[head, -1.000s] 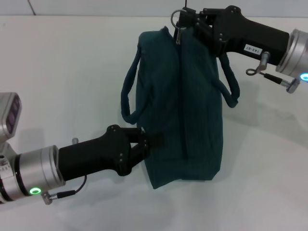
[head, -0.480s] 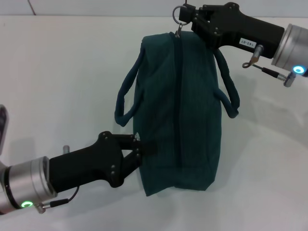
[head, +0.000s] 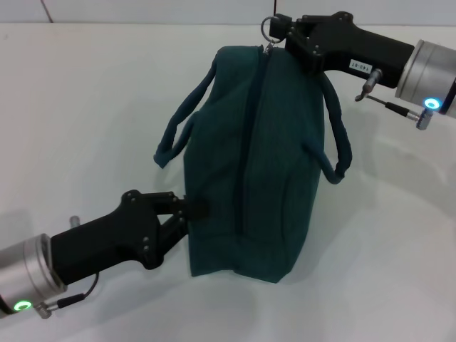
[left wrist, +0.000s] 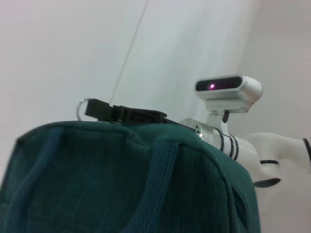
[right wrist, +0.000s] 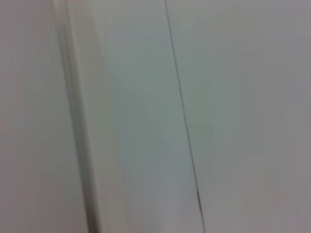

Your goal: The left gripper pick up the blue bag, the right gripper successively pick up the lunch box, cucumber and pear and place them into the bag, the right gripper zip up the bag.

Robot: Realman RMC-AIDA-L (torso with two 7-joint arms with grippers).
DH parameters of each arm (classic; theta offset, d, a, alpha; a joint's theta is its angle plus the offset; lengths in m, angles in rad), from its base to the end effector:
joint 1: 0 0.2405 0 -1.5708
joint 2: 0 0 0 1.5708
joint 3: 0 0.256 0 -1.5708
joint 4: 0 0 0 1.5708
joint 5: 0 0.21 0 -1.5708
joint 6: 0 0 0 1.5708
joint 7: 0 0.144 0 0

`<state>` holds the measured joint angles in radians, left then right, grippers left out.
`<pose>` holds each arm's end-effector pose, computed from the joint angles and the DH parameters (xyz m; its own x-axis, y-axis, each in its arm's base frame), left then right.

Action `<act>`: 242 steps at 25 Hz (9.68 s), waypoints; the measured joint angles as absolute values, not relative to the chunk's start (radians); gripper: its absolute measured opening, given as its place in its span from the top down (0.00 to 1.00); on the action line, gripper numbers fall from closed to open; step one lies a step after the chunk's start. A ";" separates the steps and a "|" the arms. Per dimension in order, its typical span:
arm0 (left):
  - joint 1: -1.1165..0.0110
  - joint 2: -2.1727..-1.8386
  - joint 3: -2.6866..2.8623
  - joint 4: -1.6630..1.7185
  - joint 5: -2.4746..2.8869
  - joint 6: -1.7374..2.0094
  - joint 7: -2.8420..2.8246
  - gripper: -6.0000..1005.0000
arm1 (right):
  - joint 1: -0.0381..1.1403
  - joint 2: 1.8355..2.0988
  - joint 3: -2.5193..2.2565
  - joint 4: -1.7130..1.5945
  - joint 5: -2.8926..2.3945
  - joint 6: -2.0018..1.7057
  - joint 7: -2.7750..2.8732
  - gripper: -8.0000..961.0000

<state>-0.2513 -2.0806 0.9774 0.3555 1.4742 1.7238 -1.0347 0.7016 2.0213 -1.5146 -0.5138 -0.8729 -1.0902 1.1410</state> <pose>-0.2908 0.2235 -0.0324 0.5285 0.3019 0.7934 0.5226 -0.8522 -0.0238 0.1481 0.4034 -0.0357 0.6711 -0.0973 -0.7350 -0.4086 -0.8758 -0.2571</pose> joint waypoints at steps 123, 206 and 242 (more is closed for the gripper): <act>-0.290 -2.088 1.594 1.890 2.421 1.313 -2.705 0.33 | 0.637 2.015 -1.457 -0.528 -0.868 -1.173 1.081 0.88; -0.256 -2.094 1.466 1.809 1.993 1.246 -2.406 0.95 | 0.513 1.974 -1.316 -0.286 -0.663 -1.185 1.294 0.56; -0.356 -2.085 1.161 1.510 1.503 1.427 -2.077 0.22 | 0.457 1.925 -1.237 -0.439 -0.932 -1.546 1.173 0.08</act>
